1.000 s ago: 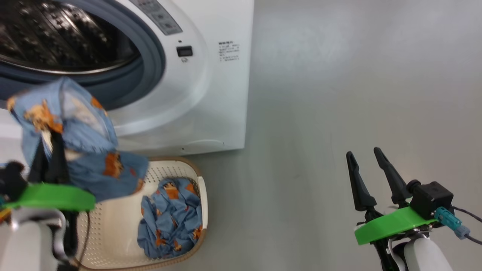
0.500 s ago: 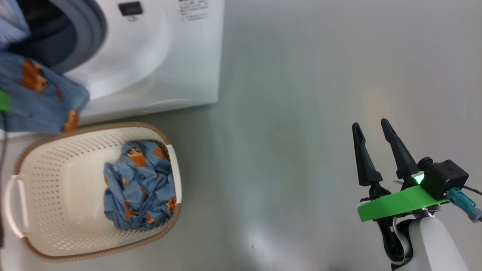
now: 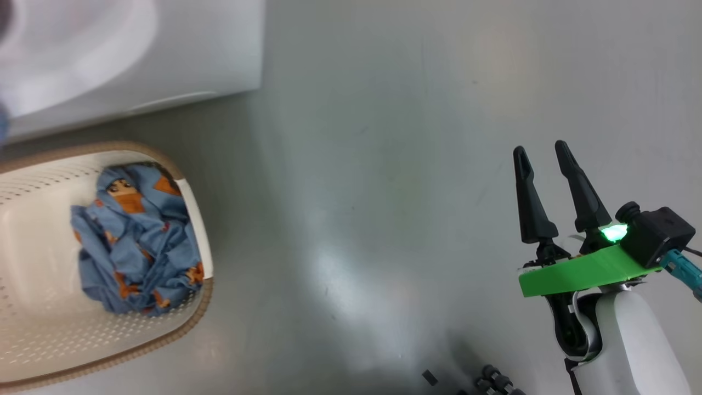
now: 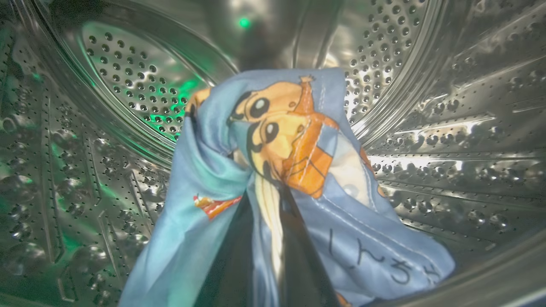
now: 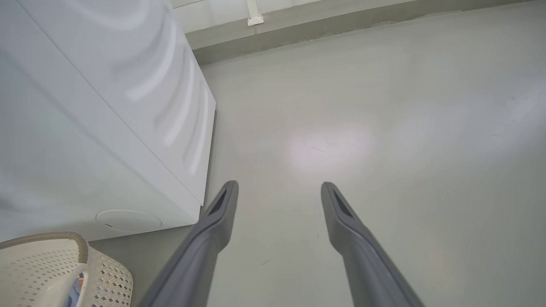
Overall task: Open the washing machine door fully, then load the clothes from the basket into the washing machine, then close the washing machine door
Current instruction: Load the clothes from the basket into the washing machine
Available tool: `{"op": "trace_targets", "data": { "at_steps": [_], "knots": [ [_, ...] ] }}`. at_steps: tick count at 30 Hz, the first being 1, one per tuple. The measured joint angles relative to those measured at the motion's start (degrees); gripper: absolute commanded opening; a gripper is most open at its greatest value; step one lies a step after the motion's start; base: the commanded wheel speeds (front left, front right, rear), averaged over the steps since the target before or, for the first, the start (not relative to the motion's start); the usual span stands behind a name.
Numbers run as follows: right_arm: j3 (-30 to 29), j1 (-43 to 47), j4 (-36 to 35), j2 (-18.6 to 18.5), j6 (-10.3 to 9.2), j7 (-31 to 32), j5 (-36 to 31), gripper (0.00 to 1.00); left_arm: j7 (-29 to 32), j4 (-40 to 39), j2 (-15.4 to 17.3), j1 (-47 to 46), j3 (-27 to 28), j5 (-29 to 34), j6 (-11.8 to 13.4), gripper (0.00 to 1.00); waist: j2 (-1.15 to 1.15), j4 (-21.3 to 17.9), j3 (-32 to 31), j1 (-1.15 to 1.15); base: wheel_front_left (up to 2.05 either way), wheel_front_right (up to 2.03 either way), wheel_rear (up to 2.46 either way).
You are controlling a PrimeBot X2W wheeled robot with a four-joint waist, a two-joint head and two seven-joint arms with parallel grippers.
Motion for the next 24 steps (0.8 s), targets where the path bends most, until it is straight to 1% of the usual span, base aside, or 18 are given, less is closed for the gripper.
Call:
{"op": "trace_targets", "data": {
  "at_steps": [6,11,12,17,24],
  "knots": [
    [1.59,-1.09,-0.13,0.02,0.0,0.0,1.59,1.0,1.63,2.96,5.0,-7.53,-3.91,-2.33,0.0,0.0,0.0,-2.55,3.59,0.0,0.0,0.0,0.0],
    [2.64,-2.47,-0.29,0.08,0.0,0.0,2.5,1.0,2.99,5.65,7.97,-13.53,-5.2,-4.53,0.0,0.0,0.0,-4.82,5.94,0.0,0.0,0.0,0.0],
    [3.18,-2.87,-0.27,0.08,0.0,0.0,2.67,1.0,3.04,6.79,8.46,-16.18,-5.19,-5.47,0.0,0.0,0.0,-5.59,6.79,0.0,0.0,0.0,0.0],
    [3.97,-2.93,-0.12,0.1,0.0,0.0,2.85,1.0,2.71,9.99,8.65,-21.71,-5.99,-5.31,0.0,0.0,0.0,-7.23,8.25,0.0,0.0,0.0,0.0],
    [4.55,-3.07,0.1,0.11,0.0,0.0,3.15,1.0,1.81,14.71,8.73,-24.08,-8.72,-2.74,0.0,0.0,0.0,-8.35,8.23,0.0,0.0,0.0,0.0]
  ]
}}
